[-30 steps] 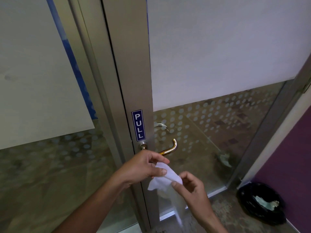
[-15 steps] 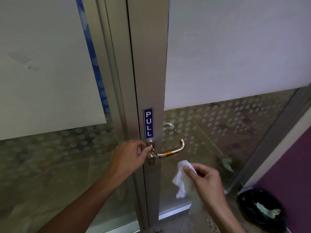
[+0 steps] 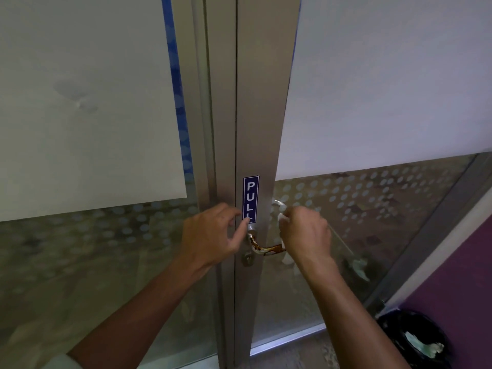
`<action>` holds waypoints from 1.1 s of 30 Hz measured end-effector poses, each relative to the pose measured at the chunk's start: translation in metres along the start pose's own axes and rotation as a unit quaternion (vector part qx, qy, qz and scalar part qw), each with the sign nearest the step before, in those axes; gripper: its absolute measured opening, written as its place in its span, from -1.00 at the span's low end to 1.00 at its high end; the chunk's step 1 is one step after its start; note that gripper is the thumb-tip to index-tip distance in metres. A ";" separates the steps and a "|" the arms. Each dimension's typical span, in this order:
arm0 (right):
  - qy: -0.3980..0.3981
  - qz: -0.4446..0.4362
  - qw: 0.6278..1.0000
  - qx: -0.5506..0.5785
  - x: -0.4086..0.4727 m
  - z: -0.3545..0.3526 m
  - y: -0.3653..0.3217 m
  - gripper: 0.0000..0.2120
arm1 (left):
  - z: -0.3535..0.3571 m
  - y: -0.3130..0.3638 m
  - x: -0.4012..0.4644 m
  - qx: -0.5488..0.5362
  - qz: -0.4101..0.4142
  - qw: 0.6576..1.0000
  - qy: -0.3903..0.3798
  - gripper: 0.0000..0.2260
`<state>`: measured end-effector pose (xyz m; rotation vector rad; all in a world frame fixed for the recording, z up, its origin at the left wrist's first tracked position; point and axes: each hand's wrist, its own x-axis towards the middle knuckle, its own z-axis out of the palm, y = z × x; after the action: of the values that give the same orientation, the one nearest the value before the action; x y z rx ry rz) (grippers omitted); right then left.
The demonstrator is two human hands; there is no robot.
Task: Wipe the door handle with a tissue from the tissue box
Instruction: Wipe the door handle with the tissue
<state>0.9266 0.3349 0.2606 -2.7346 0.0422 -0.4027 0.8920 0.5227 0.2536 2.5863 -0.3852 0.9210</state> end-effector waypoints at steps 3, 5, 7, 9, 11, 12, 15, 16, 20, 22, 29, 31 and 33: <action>-0.024 -0.009 0.999 -0.041 0.004 0.014 -0.023 -0.90 | 0.000 0.000 0.001 -0.013 -0.006 1.000 -0.008 -0.65; -0.057 -0.014 0.998 -0.024 0.005 0.024 -0.033 -0.81 | 0.001 -0.001 0.002 -0.017 -0.013 1.000 -0.015 -0.71; -0.082 -0.016 0.997 0.007 0.005 0.033 -0.037 -0.76 | 0.000 -0.003 0.003 -0.019 -0.024 0.999 -0.017 -0.73; -0.108 -0.006 0.993 0.048 0.005 0.039 -0.039 -0.71 | 0.001 -0.005 0.003 -0.024 -0.031 0.999 -0.019 -0.70; -0.149 0.012 0.984 0.100 0.003 0.043 -0.040 -0.69 | 0.002 -0.007 0.003 -0.029 -0.033 0.999 -0.026 -0.66; -0.166 0.021 0.978 0.124 0.002 0.043 -0.040 -0.69 | 0.003 -0.008 0.003 -0.031 -0.033 0.999 -0.030 -0.65; -0.180 0.012 0.975 0.128 -0.002 0.045 -0.036 -0.76 | 0.005 -0.012 0.002 -0.030 -0.030 0.998 -0.034 -0.68; -0.173 -0.008 0.980 0.102 -0.004 0.047 -0.033 -0.78 | 0.006 -0.013 0.001 -0.028 -0.029 0.998 -0.037 -0.70; -0.078 -0.093 0.992 -0.032 -0.015 0.058 -0.022 -0.81 | 0.009 -0.011 0.004 -0.012 -0.023 0.999 -0.041 -0.73; -0.047 -0.124 0.988 -0.081 -0.021 0.063 -0.022 -0.85 | 0.010 -0.009 0.007 0.001 -0.017 0.999 -0.039 -0.74; 0.051 -0.143 0.978 -0.144 -0.031 0.079 -0.026 -0.83 | 0.012 -0.004 0.011 0.015 0.003 1.000 -0.025 -0.71; 0.051 -0.156 0.973 -0.159 -0.034 0.082 -0.025 -0.86 | 0.010 -0.002 0.013 0.019 0.018 1.000 -0.016 -0.75; 0.037 -0.177 0.970 -0.162 -0.039 0.084 -0.022 -0.81 | 0.008 0.001 0.016 0.024 0.053 0.998 0.003 -0.79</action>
<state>0.9128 0.3888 0.1841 -3.0512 -0.4013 -0.6461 0.9082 0.5166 0.2582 2.6286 -0.5078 0.9840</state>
